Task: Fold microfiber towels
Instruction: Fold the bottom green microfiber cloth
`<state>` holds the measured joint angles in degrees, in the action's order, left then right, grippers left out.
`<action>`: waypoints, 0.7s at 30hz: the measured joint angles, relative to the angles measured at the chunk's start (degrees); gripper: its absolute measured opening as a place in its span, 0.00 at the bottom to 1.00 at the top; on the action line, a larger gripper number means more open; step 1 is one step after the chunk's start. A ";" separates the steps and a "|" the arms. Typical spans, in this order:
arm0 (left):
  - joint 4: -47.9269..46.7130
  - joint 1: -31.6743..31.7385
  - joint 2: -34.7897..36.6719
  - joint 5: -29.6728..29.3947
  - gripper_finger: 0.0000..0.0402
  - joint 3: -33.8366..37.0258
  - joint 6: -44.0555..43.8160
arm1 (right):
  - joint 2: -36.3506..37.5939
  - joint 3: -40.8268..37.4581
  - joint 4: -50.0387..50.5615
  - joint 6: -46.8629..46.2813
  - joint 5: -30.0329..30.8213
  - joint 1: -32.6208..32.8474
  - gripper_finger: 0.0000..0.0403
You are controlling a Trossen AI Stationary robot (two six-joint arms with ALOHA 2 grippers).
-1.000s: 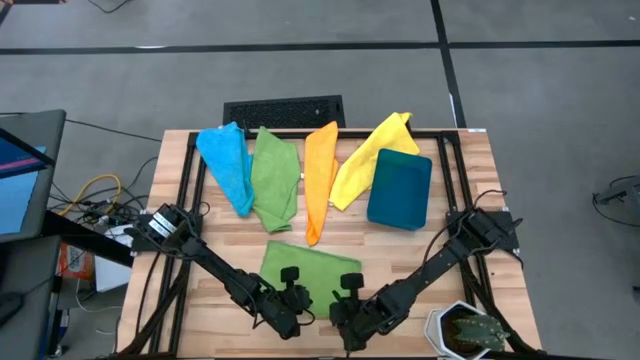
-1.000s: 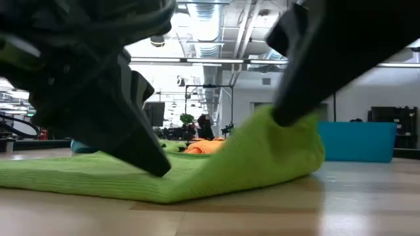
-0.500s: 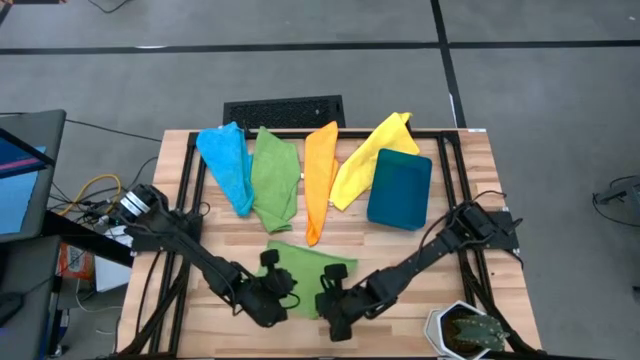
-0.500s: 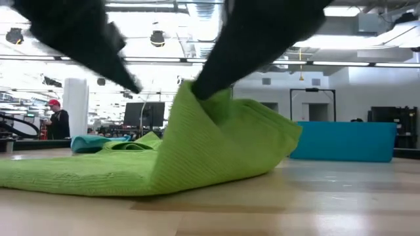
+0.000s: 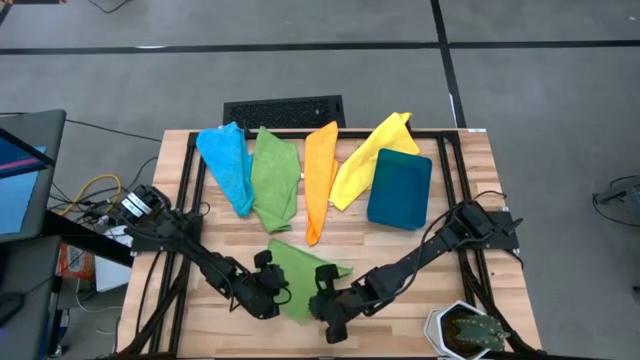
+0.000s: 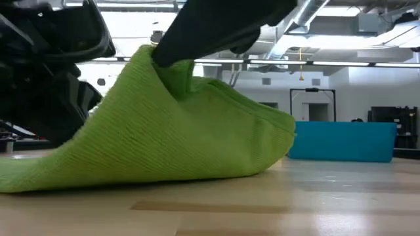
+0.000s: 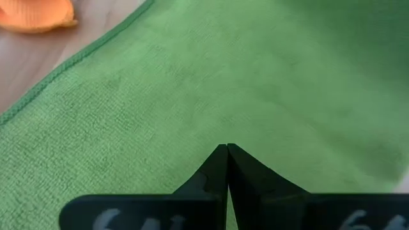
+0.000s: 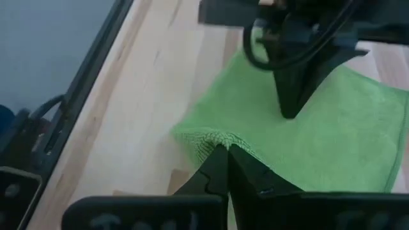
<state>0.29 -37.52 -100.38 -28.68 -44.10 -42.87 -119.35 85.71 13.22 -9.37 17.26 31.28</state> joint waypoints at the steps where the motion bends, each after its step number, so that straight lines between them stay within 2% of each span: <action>1: 0.36 0.30 0.00 0.21 0.00 0.45 -0.02 | 0.00 0.00 -0.35 0.20 -0.18 -0.34 0.06; 10: 2.17 1.54 -0.24 1.36 0.00 1.77 1.80 | 0.00 0.00 -4.85 2.43 -3.18 -2.44 0.07; 16: 9.42 3.51 -4.31 2.74 0.00 1.53 3.70 | 0.00 0.02 -6.00 3.83 -3.90 -2.54 0.07; 21: 10.84 5.42 -5.35 4.08 0.00 1.51 5.87 | -1.23 0.16 -7.68 3.76 -4.11 -2.54 0.06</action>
<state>11.13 -32.10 -105.73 -24.60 -42.59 -37.00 -120.58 85.87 5.54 -5.61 13.15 28.73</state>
